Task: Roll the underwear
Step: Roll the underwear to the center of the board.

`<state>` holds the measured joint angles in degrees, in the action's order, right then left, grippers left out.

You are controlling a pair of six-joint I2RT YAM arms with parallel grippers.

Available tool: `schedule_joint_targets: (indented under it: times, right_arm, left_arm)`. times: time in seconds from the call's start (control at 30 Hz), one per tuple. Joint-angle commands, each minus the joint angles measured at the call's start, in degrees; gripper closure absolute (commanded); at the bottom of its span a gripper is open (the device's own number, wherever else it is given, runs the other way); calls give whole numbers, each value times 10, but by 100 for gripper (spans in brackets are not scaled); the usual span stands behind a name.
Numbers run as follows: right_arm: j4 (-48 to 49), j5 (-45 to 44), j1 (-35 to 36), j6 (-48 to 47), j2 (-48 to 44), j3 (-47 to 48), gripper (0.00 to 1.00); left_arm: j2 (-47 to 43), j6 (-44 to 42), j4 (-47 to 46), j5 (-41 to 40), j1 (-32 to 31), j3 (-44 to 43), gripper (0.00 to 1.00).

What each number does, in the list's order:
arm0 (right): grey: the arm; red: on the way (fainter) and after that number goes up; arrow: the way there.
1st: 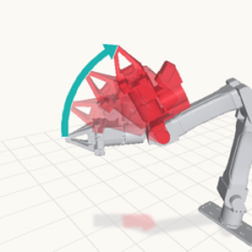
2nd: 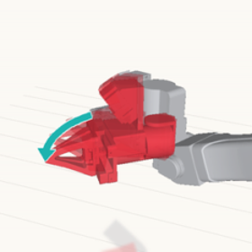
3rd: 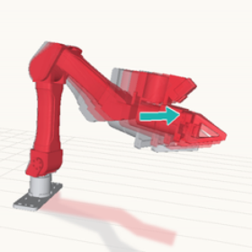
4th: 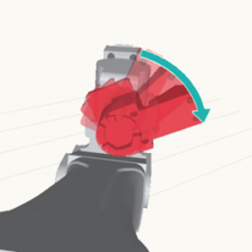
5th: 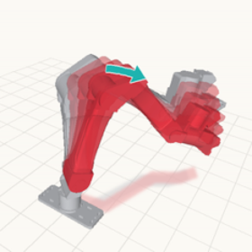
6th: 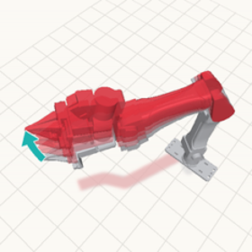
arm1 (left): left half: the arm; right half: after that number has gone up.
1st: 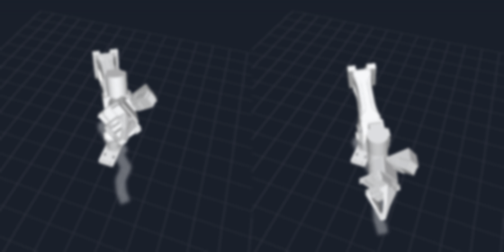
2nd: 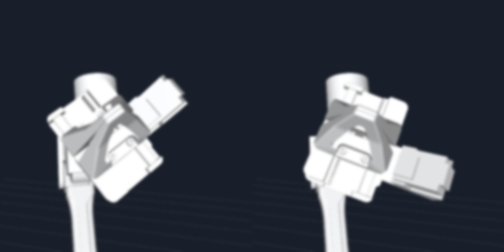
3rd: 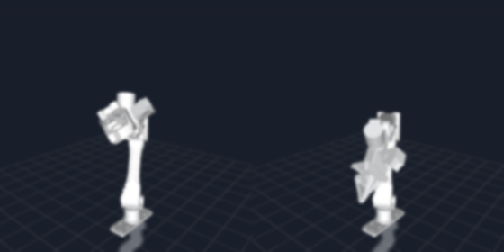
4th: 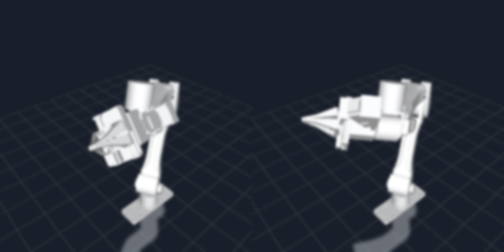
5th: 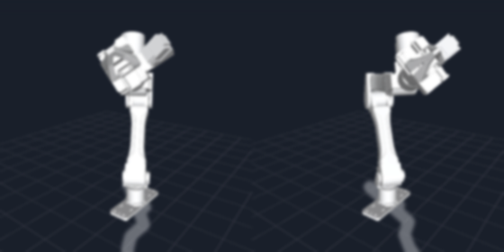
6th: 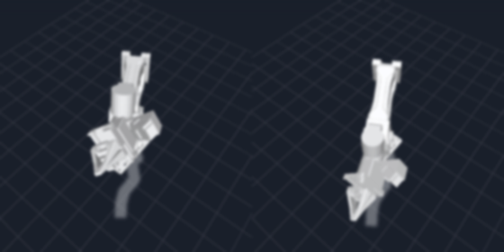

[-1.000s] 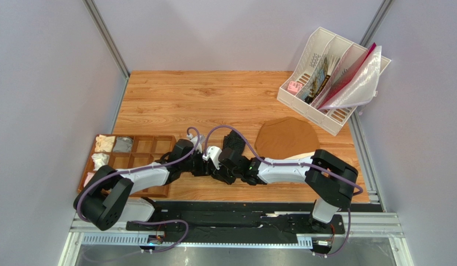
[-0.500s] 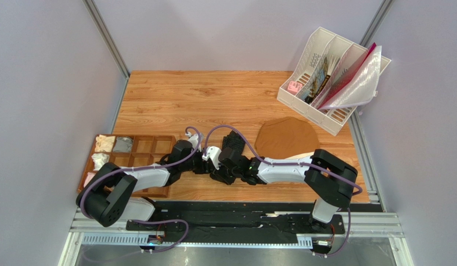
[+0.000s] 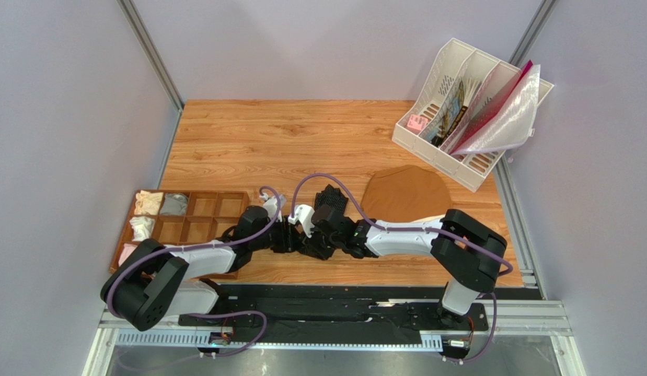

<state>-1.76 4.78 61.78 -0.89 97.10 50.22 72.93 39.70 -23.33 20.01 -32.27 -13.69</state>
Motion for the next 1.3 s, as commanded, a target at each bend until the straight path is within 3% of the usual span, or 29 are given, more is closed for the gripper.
schedule_joint_targets:
  times: [0.0, 0.1, 0.23, 0.37, 0.47, 0.63, 0.8, 1.03, 1.27]
  right_arm:
    - [-33, 28, -1, 5, 28, -13, 78]
    - [-33, 32, -2, 5, 27, -10, 78]
    - [-41, 27, -5, 5, 14, -6, 69]
    - [-83, -1, -6, 5, -23, 13, 38]
    - [-127, -41, 3, 5, -73, 24, 34]
    - [-153, -111, 46, 20, -156, 16, 32]
    - [-113, -178, 137, 49, -172, -16, 33]
    - [-69, -237, 231, 64, -90, -3, 37]
    - [-42, -260, 249, 50, -48, 5, 44]
  left_arm:
    - [28, -20, 40, 0, -5, 10, 63]
    - [48, -23, 24, 17, -12, -5, 73]
    - [53, -24, 17, 39, -21, -18, 100]
    - [31, -21, 155, 5, -21, -62, 100]
    - [22, -16, 245, -1, -21, -91, 100]
    - [13, -20, 320, 11, -21, -107, 100]
    - [-6, -32, 398, 17, -21, -116, 100]
    - [-1, -15, 418, 49, -21, -114, 100]
    - [29, -16, 431, 65, -21, -127, 100]
